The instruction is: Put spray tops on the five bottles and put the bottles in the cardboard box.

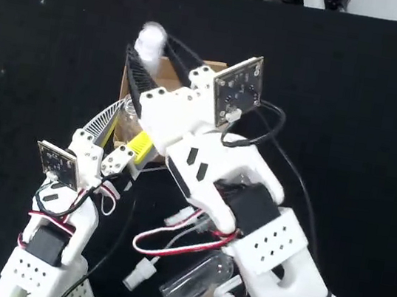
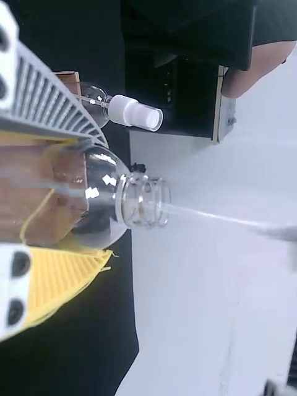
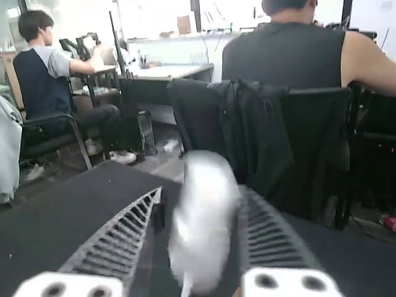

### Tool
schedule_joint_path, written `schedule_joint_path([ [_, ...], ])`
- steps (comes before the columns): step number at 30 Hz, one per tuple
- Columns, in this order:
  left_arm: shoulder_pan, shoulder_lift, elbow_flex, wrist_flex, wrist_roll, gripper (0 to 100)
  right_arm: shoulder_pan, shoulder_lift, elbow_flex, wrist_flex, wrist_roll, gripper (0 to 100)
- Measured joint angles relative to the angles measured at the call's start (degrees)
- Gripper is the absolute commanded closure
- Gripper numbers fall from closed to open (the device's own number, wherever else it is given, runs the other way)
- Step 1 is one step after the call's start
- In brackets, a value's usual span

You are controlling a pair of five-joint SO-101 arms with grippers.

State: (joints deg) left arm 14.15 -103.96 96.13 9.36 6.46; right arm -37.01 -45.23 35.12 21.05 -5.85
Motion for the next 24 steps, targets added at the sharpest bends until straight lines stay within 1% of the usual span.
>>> schedule_joint_path([
  [3,0.0,0.0,0.0,0.0,0.0,97,-1.8,-0.5,0.0,3.3,0.0,76.6],
  [7,-0.1,0.0,0.0,0.0,0.0,97,-4.5,-1.1,0.0,4.1,0.0,78.4],
  [9,0.0,0.0,0.0,0.0,0.0,97,-5.5,-2.1,-0.3,4.8,0.0,83.8],
  [13,-0.1,0.0,0.0,0.0,0.0,97,-5.3,-5.7,-2.8,8.3,0.0,98.7],
  [16,-0.2,0.0,0.0,0.0,-0.1,97,0.9,-8.9,-3.3,11.3,0.0,96.2],
  [19,-0.3,0.0,0.0,0.0,-0.1,97,10.6,-12.0,-2.2,16.2,0.0,95.9],
  [21,-0.4,0.0,0.0,0.0,-0.1,97,17.4,-14.1,1.3,17.8,0.0,95.9],
  [24,-0.5,0.0,0.0,0.0,-0.1,97,27.8,-15.9,10.0,16.8,0.0,95.9],
])
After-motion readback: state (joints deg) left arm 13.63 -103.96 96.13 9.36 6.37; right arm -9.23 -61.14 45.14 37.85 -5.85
